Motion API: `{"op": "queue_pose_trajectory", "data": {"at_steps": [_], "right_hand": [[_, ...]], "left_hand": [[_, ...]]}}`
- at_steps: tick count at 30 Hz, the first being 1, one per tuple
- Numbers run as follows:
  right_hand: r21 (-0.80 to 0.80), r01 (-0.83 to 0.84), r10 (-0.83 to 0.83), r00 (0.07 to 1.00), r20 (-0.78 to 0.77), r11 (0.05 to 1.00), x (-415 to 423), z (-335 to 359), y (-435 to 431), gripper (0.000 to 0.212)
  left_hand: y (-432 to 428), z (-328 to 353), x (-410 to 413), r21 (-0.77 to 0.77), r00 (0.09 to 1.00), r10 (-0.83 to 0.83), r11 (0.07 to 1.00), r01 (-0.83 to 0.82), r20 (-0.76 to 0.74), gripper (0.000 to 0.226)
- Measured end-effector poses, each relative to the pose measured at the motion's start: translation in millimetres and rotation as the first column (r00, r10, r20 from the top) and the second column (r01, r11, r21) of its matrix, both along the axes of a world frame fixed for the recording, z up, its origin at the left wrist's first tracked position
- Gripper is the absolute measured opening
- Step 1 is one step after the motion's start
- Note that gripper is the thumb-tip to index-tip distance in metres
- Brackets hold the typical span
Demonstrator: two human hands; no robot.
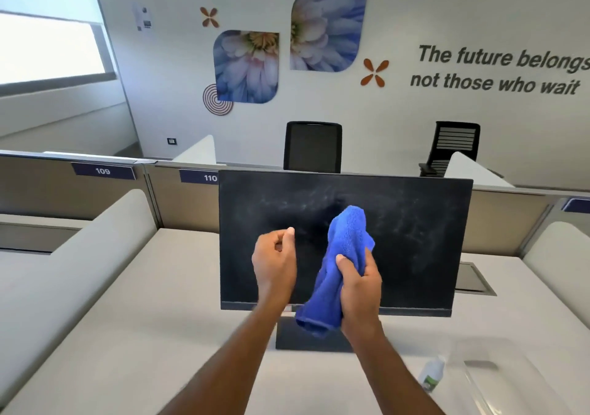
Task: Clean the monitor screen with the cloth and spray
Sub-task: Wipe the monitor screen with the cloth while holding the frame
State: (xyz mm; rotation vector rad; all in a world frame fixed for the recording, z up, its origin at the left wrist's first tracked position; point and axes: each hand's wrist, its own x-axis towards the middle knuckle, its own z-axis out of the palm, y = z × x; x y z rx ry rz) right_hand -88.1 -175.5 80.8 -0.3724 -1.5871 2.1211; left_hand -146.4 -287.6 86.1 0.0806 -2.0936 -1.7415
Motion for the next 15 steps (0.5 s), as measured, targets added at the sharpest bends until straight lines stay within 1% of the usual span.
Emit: {"op": "queue_pose_trajectory", "data": {"at_steps": [1, 2, 3, 4, 5, 7, 9, 11, 15], "right_hand": [[0.102, 0.111, -0.11, 0.994, -0.02, 0.989, -8.1, 7.8, -1.6, 0.034], [0.243, 0.237, -0.231, 0.971, -0.054, 0.941, -16.9, 14.7, -3.1, 0.039], [0.393, 0.357, -0.343, 0.933, -0.109, 0.847, -25.5, 20.3, -3.5, 0.045], [0.52, 0.447, -0.421, 0.89, -0.176, 0.727, -35.5, 25.4, -5.4, 0.05], [0.622, 0.483, -0.453, 0.863, -0.222, 0.616, -45.9, 29.0, -6.9, 0.053], [0.764, 0.475, -0.461, 0.847, -0.264, 0.436, -65.9, 33.1, -10.9, 0.058], [0.846, 0.435, -0.457, 0.847, -0.269, 0.308, -81.8, 33.3, -15.3, 0.062], [0.89, 0.389, -0.458, 0.853, -0.25, 0.239, -92.1, 33.8, -26.7, 0.066], [0.927, 0.341, -0.431, 0.868, -0.245, 0.159, -103.6, 32.5, -59.6, 0.066]], "left_hand": [[-12.1, 8.6, -11.0, 0.022, 0.996, 0.086, 0.996, -0.086, -0.033, 0.021], [-24.8, 17.6, -22.9, 0.046, 0.986, 0.161, 0.986, -0.158, -0.052, 0.015], [-37.5, 25.2, -35.7, 0.061, 0.973, 0.224, 0.973, -0.221, -0.056, 0.014], [-50.6, 32.6, -50.2, 0.069, 0.959, 0.278, 0.959, -0.275, -0.046, 0.017], [-62.5, 38.9, -64.2, 0.071, 0.948, 0.317, 0.946, -0.315, -0.015, 0.025], [-81.9, 49.6, -89.3, 0.076, 0.937, 0.341, 0.935, -0.346, 0.07, 0.04], [-93.1, 55.0, -107.5, 0.08, 0.942, 0.318, 0.941, -0.327, 0.107, 0.049], [-98.6, 58.6, -119.0, 0.089, 0.955, 0.281, 0.953, -0.29, 0.098, 0.051], [-103.2, 64.4, -129.7, 0.099, 0.968, 0.232, 0.965, -0.241, 0.093, 0.054]]}}
